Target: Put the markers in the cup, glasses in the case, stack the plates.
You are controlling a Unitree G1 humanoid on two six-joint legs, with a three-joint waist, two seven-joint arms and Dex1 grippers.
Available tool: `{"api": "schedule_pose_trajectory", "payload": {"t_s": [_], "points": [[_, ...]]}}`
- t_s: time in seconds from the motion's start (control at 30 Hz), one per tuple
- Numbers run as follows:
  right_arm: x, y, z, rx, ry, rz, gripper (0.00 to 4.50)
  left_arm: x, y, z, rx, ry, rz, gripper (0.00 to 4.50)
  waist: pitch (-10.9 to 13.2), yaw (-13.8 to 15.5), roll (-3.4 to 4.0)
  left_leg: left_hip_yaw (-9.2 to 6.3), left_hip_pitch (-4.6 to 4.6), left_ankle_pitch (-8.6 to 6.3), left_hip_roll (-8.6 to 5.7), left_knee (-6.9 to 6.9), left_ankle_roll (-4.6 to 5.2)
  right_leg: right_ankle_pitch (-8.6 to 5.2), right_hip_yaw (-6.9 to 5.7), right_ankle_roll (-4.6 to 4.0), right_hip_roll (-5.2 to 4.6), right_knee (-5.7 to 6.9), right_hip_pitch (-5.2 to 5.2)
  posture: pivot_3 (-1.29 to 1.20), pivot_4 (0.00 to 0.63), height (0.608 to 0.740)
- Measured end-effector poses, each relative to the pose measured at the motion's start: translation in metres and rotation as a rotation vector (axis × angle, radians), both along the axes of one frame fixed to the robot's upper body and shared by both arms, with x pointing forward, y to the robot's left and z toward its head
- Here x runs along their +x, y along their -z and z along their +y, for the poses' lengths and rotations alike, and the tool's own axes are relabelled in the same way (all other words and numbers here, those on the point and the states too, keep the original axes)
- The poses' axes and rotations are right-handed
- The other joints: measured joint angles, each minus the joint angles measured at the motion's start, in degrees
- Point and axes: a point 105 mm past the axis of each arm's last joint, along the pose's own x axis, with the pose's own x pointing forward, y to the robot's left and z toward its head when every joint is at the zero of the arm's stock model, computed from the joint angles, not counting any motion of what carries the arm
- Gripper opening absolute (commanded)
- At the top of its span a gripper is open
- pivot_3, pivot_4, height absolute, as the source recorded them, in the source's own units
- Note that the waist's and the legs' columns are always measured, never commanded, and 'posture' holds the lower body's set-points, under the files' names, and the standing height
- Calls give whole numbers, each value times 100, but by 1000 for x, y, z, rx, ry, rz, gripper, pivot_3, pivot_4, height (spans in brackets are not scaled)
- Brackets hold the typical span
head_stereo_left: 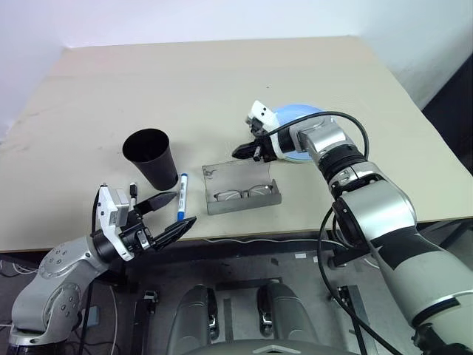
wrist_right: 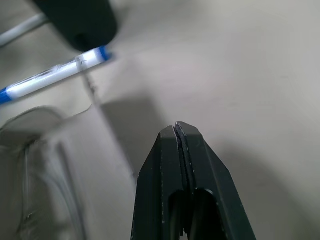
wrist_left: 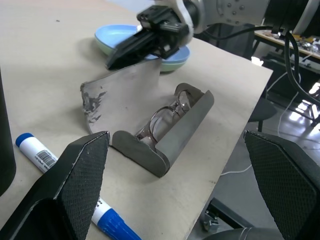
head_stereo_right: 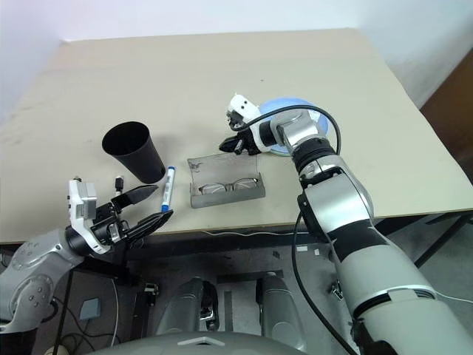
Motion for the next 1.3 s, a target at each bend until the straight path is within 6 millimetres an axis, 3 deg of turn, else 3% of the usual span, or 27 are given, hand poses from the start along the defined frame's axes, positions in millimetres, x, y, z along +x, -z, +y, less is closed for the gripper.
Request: {"api": "schedule_pose_trajectory", "payload": {"t_s": [0.3, 0.67, 0.9, 1.13, 1.3], "points": [[-37, 6, -12, -70, -256, 50, 20, 0, -1, 2, 9, 2, -8, 4500, 0, 16, 0, -2, 1, 0, -1, 1, 0, 0, -1, 0, -6, -1, 5, 0, 150, 670], [-68, 12, -13, -77, -295, 51, 20, 0, -2, 3, 22, -6, -23, 4500, 0, 11, -1, -3, 8, 1, 2, 0, -2, -1, -1, -1, -8, -1, 6, 0, 150, 670], [-74, 18, -11, -45, -295, 49, 20, 1, 0, 5, 26, -25, -22, 4500, 1, 13, -2, -4, 8, 0, 1, 0, -1, -1, -1, -1, -8, -2, 6, 0, 150, 670], [-81, 23, -12, -88, -374, -78, 20, 1, -5, 24, 6, -123, -23, 4500, -1, 12, -6, -4, 19, 0, 2, 0, -1, -1, -2, -1, -9, -6, 16, 0, 150, 670], [-77, 22, -5, -45, -350, -69, 20, -2, -10, 34, 6, -192, -13, 4500, -5, -6, -13, -6, 22, 0, 6, 0, -2, -1, -2, -2, -6, -2, 14, 0, 150, 670]]}}
